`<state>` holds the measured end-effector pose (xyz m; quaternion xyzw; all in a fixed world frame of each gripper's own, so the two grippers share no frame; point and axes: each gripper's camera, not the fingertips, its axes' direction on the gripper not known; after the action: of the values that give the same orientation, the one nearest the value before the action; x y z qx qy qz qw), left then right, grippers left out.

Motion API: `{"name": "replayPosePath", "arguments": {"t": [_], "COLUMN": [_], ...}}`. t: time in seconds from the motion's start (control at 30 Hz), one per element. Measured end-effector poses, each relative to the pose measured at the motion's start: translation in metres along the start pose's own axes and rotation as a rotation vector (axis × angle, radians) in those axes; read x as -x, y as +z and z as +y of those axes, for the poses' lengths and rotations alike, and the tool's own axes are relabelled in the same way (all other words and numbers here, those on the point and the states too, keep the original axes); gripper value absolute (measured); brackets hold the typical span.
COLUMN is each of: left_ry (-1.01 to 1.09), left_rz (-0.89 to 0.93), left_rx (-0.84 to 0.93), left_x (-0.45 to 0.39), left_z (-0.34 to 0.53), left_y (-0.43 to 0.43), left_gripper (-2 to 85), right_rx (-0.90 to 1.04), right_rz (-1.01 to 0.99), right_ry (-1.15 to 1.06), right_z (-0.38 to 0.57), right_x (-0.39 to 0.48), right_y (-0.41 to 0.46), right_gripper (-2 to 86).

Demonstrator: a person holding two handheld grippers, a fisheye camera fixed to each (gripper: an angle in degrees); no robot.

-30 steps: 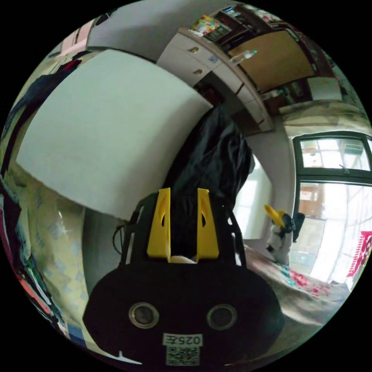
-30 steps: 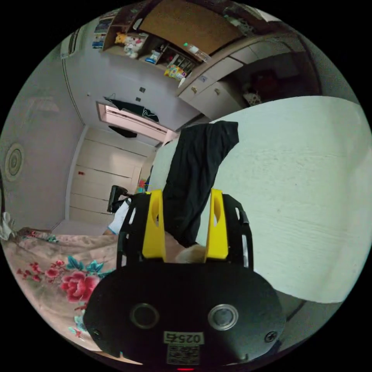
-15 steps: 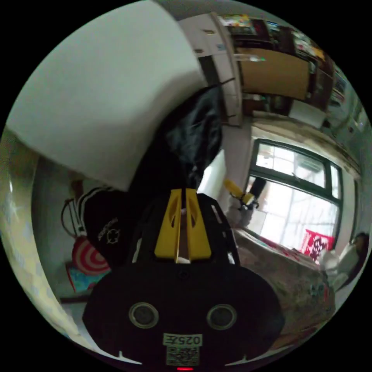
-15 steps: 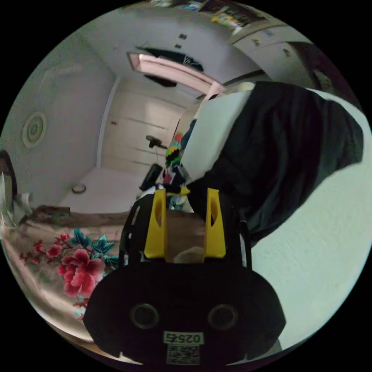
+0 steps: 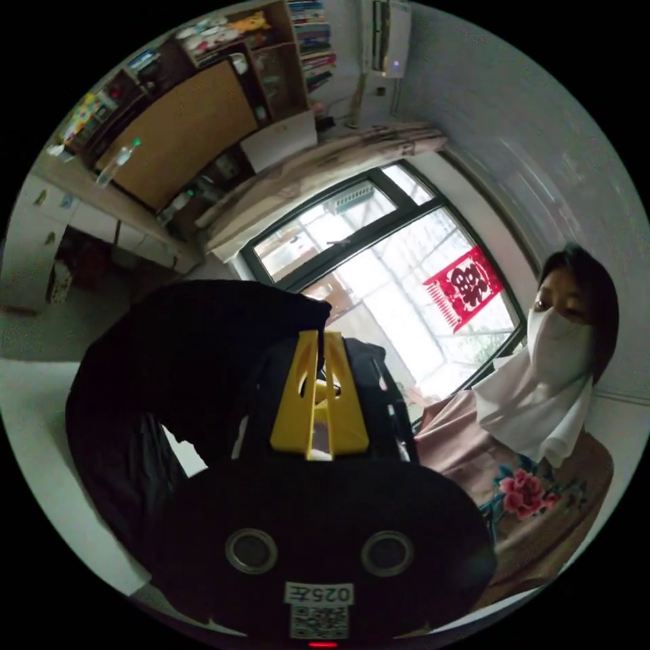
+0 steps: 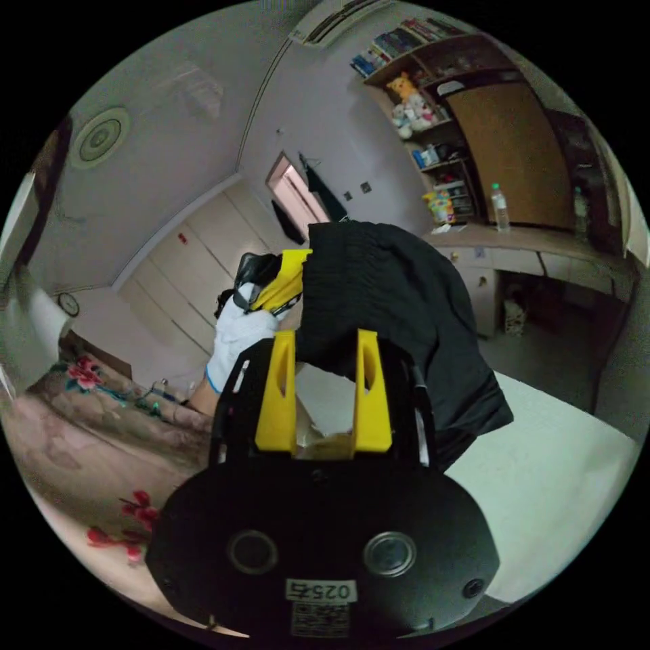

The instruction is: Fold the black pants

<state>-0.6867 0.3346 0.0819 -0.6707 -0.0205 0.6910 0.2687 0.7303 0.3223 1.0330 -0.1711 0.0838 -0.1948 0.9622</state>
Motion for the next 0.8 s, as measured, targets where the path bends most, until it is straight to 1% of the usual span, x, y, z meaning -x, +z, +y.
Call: {"name": "replayPosePath", "arguments": {"t": [0.07,0.13,0.17,0.27,0.3,0.33,0.4,0.47,0.53,0.6,0.67,0.73,0.8], "left_ry": [0.090,0.131,0.151,0.213,0.222,0.230,0.240,0.201,0.201,0.207,0.202,0.196,0.173], "left_rz": [-0.042,-0.107,-0.142,-0.173,-0.167,-0.137,-0.070,-0.027,-0.001,0.045,0.079,0.103,0.138], "left_rx": [0.027,0.076,0.130,0.258,0.277,0.303,0.344,0.347,0.358,0.366,0.376,0.359,0.324], "left_x": [-0.016,-0.021,-0.021,-0.021,-0.021,-0.020,-0.018,-0.010,-0.008,-0.007,-0.005,-0.003,0.002], "left_z": [-0.002,0.000,0.003,0.020,0.024,0.034,0.047,0.061,0.070,0.076,0.081,0.082,0.083], "left_y": [0.004,0.009,0.015,0.038,0.044,0.053,0.063,0.062,0.056,0.049,0.040,0.027,0.011], "left_gripper": [-1.5,-1.5,-1.5,-1.5,-1.4,-1.4,-1.4,-1.3,-1.3,-1.3,-1.3,-1.3,-1.3], "right_rx": [-0.083,-0.151,-0.196,-0.240,-0.225,-0.169,-0.125,-0.173,-0.182,-0.201,-0.225,-0.256,-0.273], "right_rz": [0.026,-0.015,-0.019,-0.014,-0.017,-0.008,-0.008,-0.011,-0.023,-0.072,-0.166,-0.174,-0.196], "right_ry": [0.045,0.074,0.126,0.287,0.320,0.400,0.476,0.533,0.565,0.604,0.611,0.636,0.622], "right_z": [0.005,0.013,0.018,0.029,0.030,0.034,0.044,0.065,0.077,0.087,0.096,0.102,0.106], "right_x": [0.021,0.032,0.033,0.022,0.018,0.008,-0.001,0.001,0.002,0.000,-0.004,-0.006,-0.008], "right_y": [-0.029,-0.057,-0.077,-0.111,-0.115,-0.117,-0.120,-0.134,-0.144,-0.154,-0.165,-0.177,-0.189], "right_gripper": [14.4,14.1,14.6,15.9,15.9,15.5,14.3,13.8,13.3,12.7,8.5,4.7,3.1]}}
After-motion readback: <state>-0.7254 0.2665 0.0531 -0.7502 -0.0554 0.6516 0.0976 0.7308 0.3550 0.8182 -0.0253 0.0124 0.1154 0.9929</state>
